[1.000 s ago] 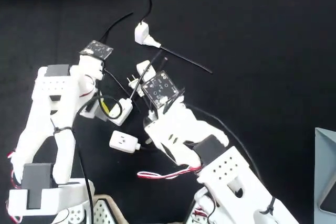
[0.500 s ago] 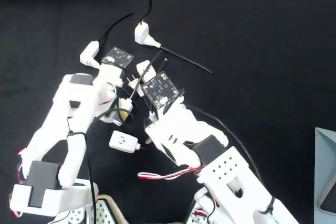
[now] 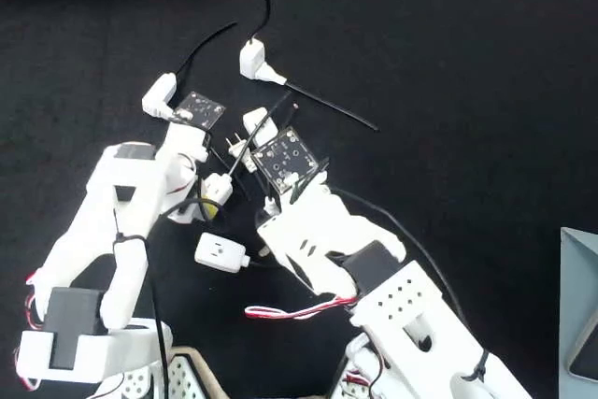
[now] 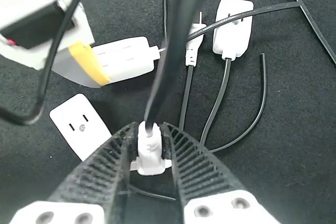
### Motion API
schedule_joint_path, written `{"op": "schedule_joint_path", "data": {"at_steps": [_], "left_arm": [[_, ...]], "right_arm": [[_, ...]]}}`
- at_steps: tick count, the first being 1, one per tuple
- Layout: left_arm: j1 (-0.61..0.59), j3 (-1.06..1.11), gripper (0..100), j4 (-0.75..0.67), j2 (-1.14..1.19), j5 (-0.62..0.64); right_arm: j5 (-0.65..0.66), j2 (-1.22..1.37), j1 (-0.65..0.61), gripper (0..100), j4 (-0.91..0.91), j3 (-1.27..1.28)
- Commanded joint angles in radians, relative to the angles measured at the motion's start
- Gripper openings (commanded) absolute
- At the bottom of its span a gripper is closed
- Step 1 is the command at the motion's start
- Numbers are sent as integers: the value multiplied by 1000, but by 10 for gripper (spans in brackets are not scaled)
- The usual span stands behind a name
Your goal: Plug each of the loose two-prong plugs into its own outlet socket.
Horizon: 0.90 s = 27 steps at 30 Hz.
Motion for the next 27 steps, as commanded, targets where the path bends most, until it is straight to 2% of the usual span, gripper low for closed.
{"op": "schedule_joint_path", "data": {"at_steps": [1,5,15,19,27], "left_arm": [[-24,-84,275,58,-14,-17],[-22,-117,275,98,-15,-17],[7,-84,275,63,-5,-15],[-25,-31,277,-2,-5,-41],[-84,-31,274,-2,-17,-77]], "right_arm": [[0,2,5,13,-18,-4],[0,2,5,13,-18,-4],[0,2,5,13,-18,-4],[0,2,5,12,-18,7],[0,2,5,12,-18,12]]}}
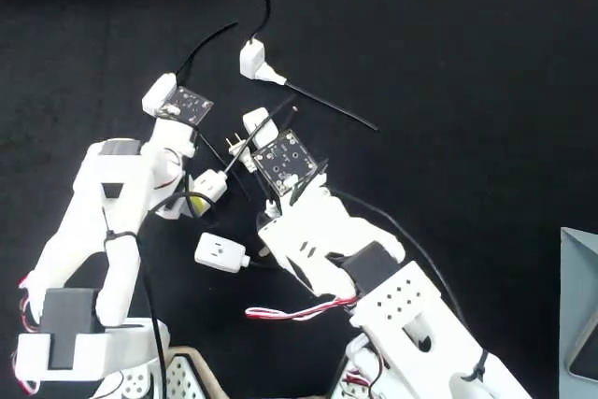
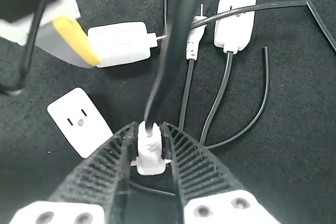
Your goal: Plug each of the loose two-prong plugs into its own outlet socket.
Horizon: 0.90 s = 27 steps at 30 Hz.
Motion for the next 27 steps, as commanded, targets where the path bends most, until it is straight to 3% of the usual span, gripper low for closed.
{"op": "schedule_joint_path", "data": {"at_steps": [1,8,12,16,19,27], "left_arm": [[-27,-18,274,8,-23,-11],[-50,-128,274,269,-250,-8],[-122,-120,274,321,-477,-6],[-254,-53,274,319,-635,3],[-364,19,274,311,-681,77],[-558,262,274,184,-743,199]], "right_arm": [[0,2,5,12,-18,-8],[0,4,3,12,-95,-33],[9,35,-31,12,-155,-74],[5,176,-81,12,-160,-166],[2,308,-84,12,-176,-251],[8,622,-163,12,-408,-354]]}}
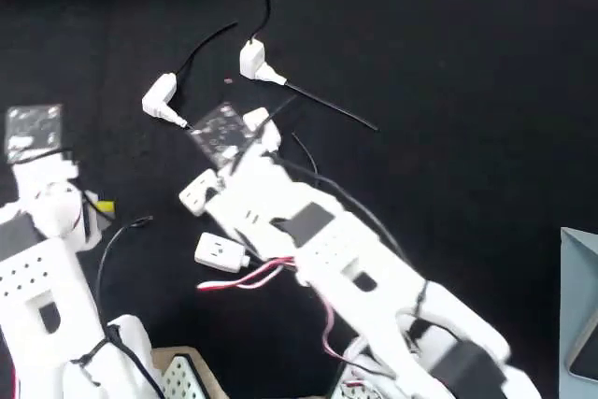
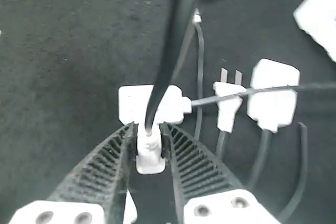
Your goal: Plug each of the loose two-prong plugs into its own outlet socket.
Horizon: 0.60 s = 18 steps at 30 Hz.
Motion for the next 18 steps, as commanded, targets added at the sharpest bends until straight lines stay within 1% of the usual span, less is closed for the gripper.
{"op": "schedule_joint_path", "data": {"at_steps": [1,4,9,11,18], "left_arm": [[-64,125,274,-104,-40,64],[-67,209,274,-141,-61,100],[-59,340,274,-213,-101,201],[-70,357,274,-239,-126,209],[-61,424,274,-244,-201,207]], "right_arm": [[8,113,-37,12,-95,-90],[9,193,-35,12,-146,-130],[3,294,-43,12,-190,-183],[3,318,-51,12,-219,-188],[11,417,-48,12,-328,-203]]}}
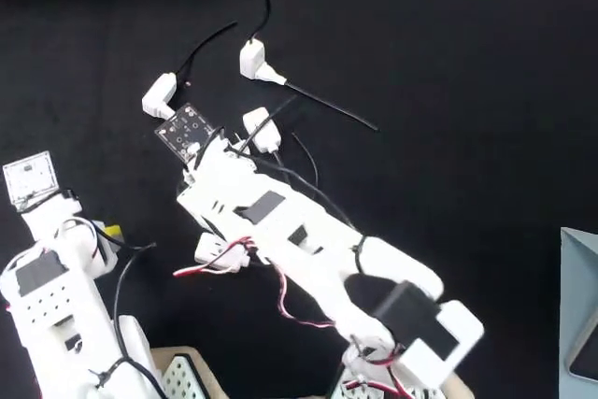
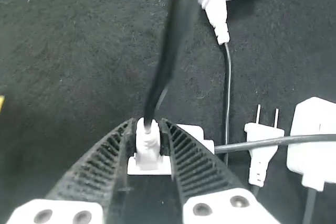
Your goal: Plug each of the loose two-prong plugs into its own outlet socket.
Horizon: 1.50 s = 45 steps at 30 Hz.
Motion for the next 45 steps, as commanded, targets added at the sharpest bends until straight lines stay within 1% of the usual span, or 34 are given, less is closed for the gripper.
{"op": "schedule_joint_path", "data": {"at_steps": [1,9,18,32,39,45], "left_arm": [[2,21,274,-12,-54,6],[2,42,274,-14,-107,9],[2,44,274,-11,-112,9],[2,44,274,-9,-112,6],[2,44,274,-9,-112,6],[2,44,274,-11,-112,6]], "right_arm": [[11,30,-15,12,-37,-76],[3,70,-20,12,-40,-90],[2,68,-49,12,-34,-73],[2,71,-12,11,35,-62],[2,76,11,11,35,-53],[2,77,-2,11,31,-22]]}}
